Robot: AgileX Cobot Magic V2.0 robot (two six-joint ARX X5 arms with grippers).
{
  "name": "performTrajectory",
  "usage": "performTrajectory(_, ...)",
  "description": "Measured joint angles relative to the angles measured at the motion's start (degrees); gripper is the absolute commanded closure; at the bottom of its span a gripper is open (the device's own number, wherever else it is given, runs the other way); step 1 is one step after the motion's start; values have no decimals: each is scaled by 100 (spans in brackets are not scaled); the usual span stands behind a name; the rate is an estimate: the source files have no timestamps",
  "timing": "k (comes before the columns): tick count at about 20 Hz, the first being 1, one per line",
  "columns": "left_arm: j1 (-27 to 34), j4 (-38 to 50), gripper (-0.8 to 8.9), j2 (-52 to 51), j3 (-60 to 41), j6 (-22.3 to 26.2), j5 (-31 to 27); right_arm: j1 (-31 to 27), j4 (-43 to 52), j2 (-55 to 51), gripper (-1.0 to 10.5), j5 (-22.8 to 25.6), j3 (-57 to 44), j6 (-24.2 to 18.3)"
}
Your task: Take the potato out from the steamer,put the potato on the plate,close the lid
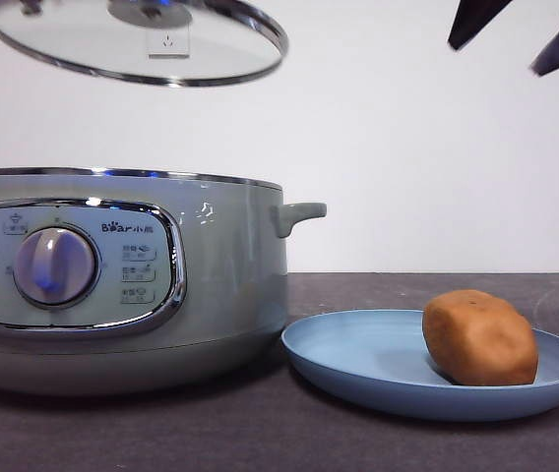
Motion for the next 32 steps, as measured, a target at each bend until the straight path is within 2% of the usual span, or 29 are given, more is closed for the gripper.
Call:
performTrajectory(8,0,496,822,11,-1423,-254,-50,-87,-179,-94,455,4,0,0)
performTrajectory(9,0,525,822,11,-1475,-291,-48,-87,-179,-94,485,4,0,0)
performTrajectory(18,-125,905,822,-72,-1963,-367,-96,-87,-177,-94,489,4,0,0)
performTrajectory(32,-199,553,813,-179,-1971,-483,-131,-87,-170,-94,489,2,0,0)
